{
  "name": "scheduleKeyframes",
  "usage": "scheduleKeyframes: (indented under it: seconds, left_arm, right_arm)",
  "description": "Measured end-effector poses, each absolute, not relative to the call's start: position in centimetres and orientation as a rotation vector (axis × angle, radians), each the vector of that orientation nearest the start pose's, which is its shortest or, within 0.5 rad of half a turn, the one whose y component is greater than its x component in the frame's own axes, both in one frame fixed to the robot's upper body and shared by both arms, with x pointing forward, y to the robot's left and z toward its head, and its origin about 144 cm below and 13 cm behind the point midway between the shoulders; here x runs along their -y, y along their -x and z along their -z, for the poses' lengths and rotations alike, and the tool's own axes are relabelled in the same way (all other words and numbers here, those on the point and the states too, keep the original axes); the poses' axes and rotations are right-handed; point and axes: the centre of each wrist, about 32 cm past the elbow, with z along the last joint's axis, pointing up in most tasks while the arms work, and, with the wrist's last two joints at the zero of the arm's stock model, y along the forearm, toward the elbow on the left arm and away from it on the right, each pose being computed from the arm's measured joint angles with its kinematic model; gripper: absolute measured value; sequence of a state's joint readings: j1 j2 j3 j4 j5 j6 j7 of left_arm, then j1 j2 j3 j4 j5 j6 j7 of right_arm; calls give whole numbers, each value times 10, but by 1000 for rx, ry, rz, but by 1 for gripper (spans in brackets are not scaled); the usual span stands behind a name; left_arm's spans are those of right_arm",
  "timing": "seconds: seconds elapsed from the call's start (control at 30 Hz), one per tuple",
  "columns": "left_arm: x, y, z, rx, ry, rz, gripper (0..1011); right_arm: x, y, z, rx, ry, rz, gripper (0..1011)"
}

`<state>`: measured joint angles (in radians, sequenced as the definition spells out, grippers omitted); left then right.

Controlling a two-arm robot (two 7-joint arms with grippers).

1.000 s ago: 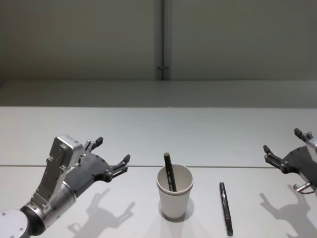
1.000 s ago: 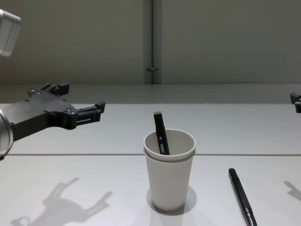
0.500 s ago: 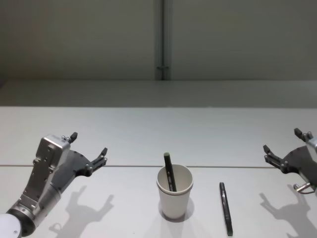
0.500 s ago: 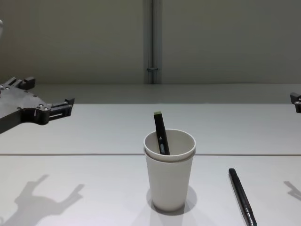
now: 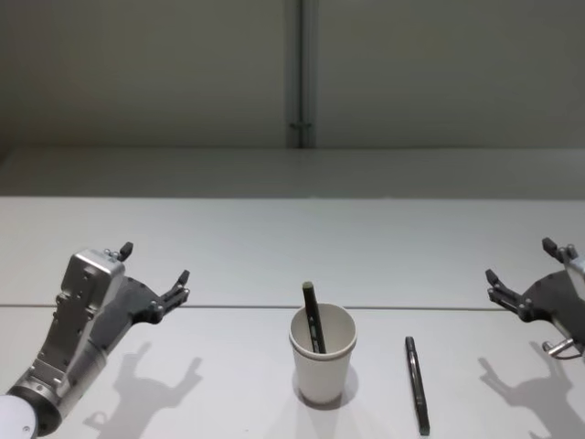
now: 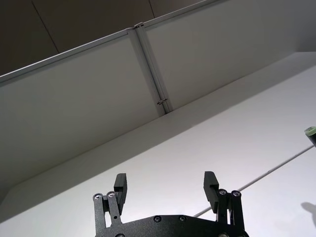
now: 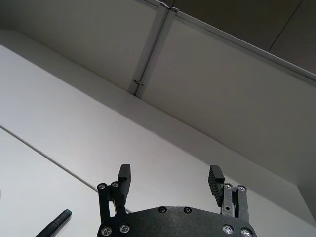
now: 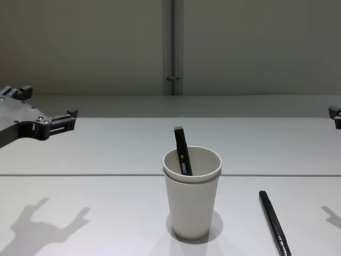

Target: Place the pen into the pen holder.

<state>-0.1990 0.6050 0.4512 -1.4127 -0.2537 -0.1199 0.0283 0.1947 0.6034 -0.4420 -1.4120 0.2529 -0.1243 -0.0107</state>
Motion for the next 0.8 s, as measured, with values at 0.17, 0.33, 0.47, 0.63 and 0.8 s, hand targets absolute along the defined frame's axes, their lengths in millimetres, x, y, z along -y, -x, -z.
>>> scheduleKeyframes:
  seconds: [0.17, 0.33, 0.47, 0.63, 0.8]
  left_arm:
    - [-310, -489, -1140, 285, -305, -1248, 1001]
    - [-310, -489, -1140, 285, -304, -1248, 1001]
    - [-310, -489, -1140, 285, -304, -1248, 1001]
    - [-310, -489, -1140, 285, -305, -1248, 1001]
    - [-310, -489, -1140, 285, -305, -1248, 1001]
  right_arm:
    - [314, -486, -1139, 275, 298, 1222, 1001]
    - [314, -481, -1139, 268, 298, 1211, 1001]
    - [314, -475, -1140, 261, 298, 1203, 1001]
    - [313, -466, -1139, 249, 300, 1192, 1001]
    - [312, -460, -1139, 232, 305, 1185, 1001]
